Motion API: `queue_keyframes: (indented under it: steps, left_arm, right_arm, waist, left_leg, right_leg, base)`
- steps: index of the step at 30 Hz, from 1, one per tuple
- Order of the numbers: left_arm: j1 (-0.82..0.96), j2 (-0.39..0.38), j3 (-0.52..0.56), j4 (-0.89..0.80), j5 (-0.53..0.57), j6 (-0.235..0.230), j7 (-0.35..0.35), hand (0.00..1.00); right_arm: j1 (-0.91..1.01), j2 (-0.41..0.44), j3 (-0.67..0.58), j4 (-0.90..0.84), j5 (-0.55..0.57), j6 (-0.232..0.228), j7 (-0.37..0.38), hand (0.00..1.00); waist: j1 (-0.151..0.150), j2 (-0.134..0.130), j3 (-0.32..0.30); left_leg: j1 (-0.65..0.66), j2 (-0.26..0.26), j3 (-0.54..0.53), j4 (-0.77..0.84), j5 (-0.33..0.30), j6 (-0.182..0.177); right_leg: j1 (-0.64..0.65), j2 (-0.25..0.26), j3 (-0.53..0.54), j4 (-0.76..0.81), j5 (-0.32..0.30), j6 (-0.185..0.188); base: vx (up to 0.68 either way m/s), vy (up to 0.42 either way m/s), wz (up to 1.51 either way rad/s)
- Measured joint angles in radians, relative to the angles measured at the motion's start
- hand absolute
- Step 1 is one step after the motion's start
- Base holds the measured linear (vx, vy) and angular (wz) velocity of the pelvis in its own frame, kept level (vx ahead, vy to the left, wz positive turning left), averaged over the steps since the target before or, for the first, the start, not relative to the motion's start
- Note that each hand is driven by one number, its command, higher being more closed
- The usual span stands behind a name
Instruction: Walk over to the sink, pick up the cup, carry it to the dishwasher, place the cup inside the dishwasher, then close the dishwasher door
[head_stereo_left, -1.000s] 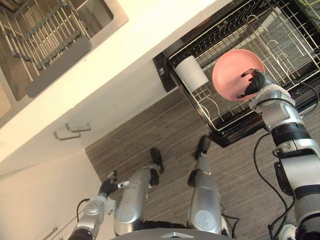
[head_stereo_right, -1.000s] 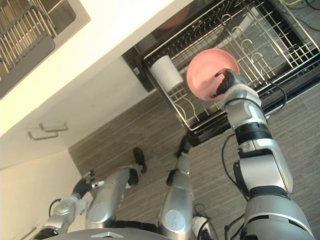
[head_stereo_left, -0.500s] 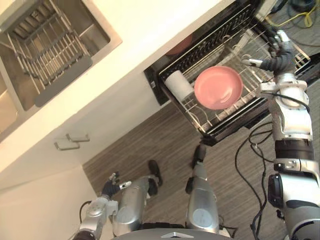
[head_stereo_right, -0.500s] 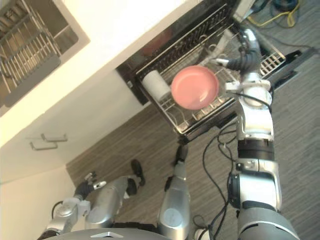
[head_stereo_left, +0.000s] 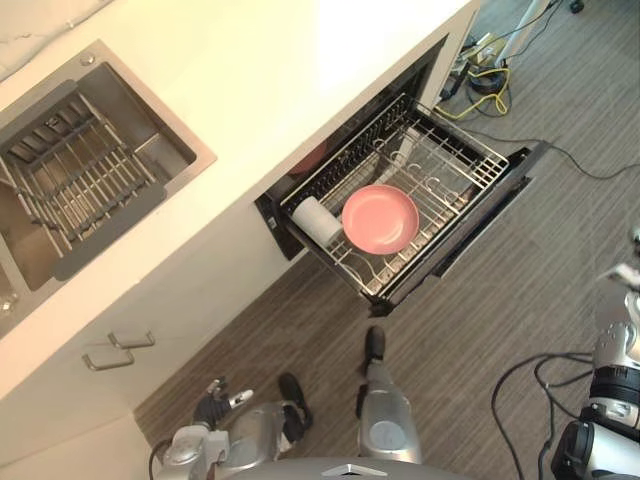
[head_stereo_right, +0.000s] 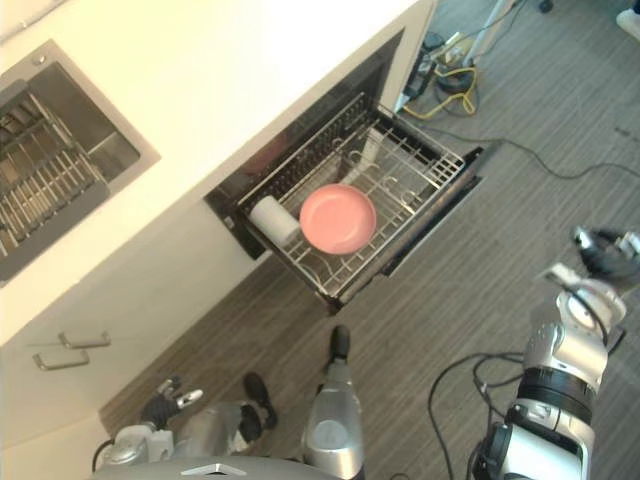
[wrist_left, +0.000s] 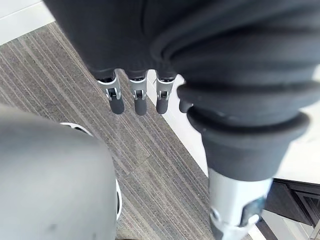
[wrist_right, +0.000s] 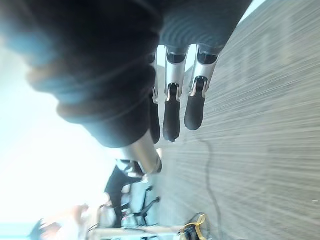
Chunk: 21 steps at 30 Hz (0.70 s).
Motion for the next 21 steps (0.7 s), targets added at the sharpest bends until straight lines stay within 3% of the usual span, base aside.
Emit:
queue_keyframes:
  steps: [5, 9, 13, 15, 21]
  left_arm:
    - [-0.012, -0.001, -0.014, -0.019, -0.001, 0.029, 0.000, 0.00]
    - [-0.022, 0.001, -0.053, -0.041, -0.002, 0.032, -0.001, 0.00]
    - [-0.023, 0.000, -0.077, -0.055, -0.009, 0.031, -0.002, 0.00]
    - [-0.024, 0.000, -0.085, -0.063, -0.021, 0.027, -0.009, 0.00]
    - [-0.025, -0.006, -0.085, -0.068, -0.040, 0.018, -0.031, 0.00]
  right_arm:
    - [-0.019, 0.011, 0.004, 0.084, 0.192, 0.061, 0.117, 1.00]
    - [-0.080, 0.007, 0.062, 0.155, 0.333, 0.090, 0.242, 1.00]
    - [-0.143, -0.005, 0.146, 0.152, 0.339, 0.109, 0.385, 1.00]
    - [-0.186, -0.021, 0.220, 0.149, 0.301, 0.115, 0.495, 1.00]
    - [-0.216, -0.050, 0.287, 0.147, 0.165, 0.103, 0.547, 1.00]
  waist:
    - [-0.008, 0.063, 0.056]
    - [0.003, 0.105, 0.087]
    - [0.020, 0.140, 0.105]
    - [0.037, 0.157, 0.112]
    - [0.043, 0.156, 0.116]
  left_leg:
    - [-0.045, -0.004, 0.009, -0.002, 0.015, 0.001]
    - [-0.083, -0.014, 0.007, -0.004, 0.025, 0.011]
    - [-0.094, -0.038, 0.001, -0.020, 0.037, 0.027]
    - [-0.099, -0.055, -0.028, -0.027, 0.044, 0.034]
    - [-0.109, -0.088, -0.109, -0.075, 0.094, 0.042]
  right_leg:
    - [-0.057, -0.004, 0.014, 0.006, 0.004, 0.004]
    - [-0.091, -0.011, 0.017, -0.002, 0.027, 0.010]
    - [-0.104, -0.028, 0.015, -0.010, 0.042, 0.018]
    - [-0.105, -0.042, 0.005, -0.010, 0.043, 0.020]
    - [-0.101, -0.073, -0.050, -0.007, 0.045, 0.022]
  base:
    - [-0.04, -0.018, -0.03]
    - [0.00, -0.004, 0.05]
    - [0.02, 0.032, 0.09]
    - [0.03, 0.053, 0.20]
    - [0.01, 0.011, 0.30]
